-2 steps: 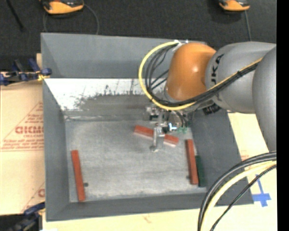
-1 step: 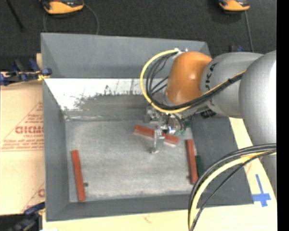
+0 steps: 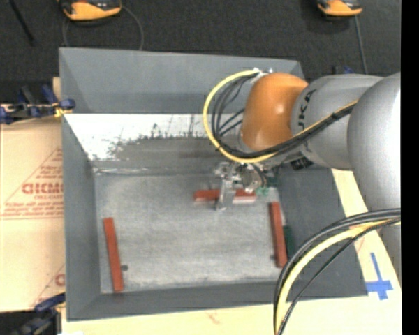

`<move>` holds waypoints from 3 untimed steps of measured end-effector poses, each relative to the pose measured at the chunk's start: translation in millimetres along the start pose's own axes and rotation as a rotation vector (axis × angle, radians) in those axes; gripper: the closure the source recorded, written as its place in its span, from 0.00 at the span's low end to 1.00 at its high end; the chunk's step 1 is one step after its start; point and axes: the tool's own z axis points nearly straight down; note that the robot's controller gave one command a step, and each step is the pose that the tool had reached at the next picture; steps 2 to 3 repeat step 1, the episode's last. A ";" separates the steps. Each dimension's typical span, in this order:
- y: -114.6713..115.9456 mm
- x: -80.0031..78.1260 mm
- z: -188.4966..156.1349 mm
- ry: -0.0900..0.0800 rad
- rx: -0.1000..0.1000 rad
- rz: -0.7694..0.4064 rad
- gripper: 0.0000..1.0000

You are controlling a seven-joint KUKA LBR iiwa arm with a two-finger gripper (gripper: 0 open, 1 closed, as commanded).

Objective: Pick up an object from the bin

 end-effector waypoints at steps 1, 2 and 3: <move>20.3 -5.7 -150.7 -0.009 -0.001 0.005 1.00; 20.3 -5.7 -150.7 -0.009 -0.001 0.005 1.00; 20.3 -5.7 -150.7 -0.009 -0.001 0.005 1.00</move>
Offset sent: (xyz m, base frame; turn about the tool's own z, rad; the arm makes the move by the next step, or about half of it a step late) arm 0.0017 0.0207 0.1440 0.0082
